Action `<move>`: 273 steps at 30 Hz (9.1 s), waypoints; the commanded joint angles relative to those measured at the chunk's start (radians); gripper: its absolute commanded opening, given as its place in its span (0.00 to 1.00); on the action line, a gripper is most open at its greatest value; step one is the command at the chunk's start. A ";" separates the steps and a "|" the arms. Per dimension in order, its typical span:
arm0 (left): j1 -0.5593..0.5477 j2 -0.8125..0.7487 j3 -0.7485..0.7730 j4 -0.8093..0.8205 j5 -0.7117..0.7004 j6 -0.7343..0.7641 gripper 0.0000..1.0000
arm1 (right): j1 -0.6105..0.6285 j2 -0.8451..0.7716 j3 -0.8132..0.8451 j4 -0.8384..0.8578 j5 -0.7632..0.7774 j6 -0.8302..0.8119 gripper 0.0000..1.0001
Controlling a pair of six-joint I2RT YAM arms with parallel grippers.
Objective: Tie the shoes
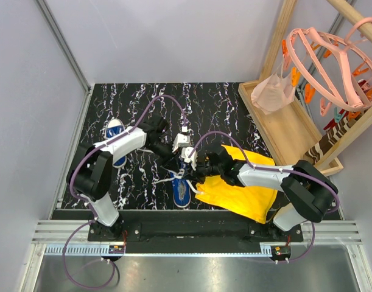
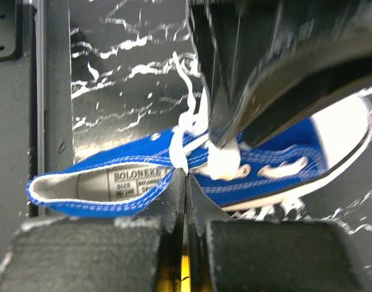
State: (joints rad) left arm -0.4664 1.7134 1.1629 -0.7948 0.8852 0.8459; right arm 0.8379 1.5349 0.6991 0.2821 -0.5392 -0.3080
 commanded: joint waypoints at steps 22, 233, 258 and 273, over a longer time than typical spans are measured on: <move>0.011 0.041 0.077 -0.017 0.083 -0.060 0.34 | 0.004 -0.065 -0.024 0.075 -0.002 -0.098 0.00; 0.029 0.077 0.104 -0.193 0.120 0.186 0.00 | 0.004 0.001 0.077 0.046 0.123 0.046 0.02; -0.017 -0.162 -0.097 0.075 -0.040 0.197 0.00 | -0.220 0.048 0.206 -0.175 -0.232 0.302 0.25; -0.097 -0.363 -0.347 0.474 -0.181 0.183 0.00 | -0.227 0.154 0.295 -0.161 -0.288 0.345 0.25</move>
State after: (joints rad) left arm -0.5335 1.4117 0.8722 -0.4896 0.7601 1.0271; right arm 0.6189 1.6718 0.9424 0.1066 -0.7933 0.0250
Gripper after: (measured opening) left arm 0.005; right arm 0.254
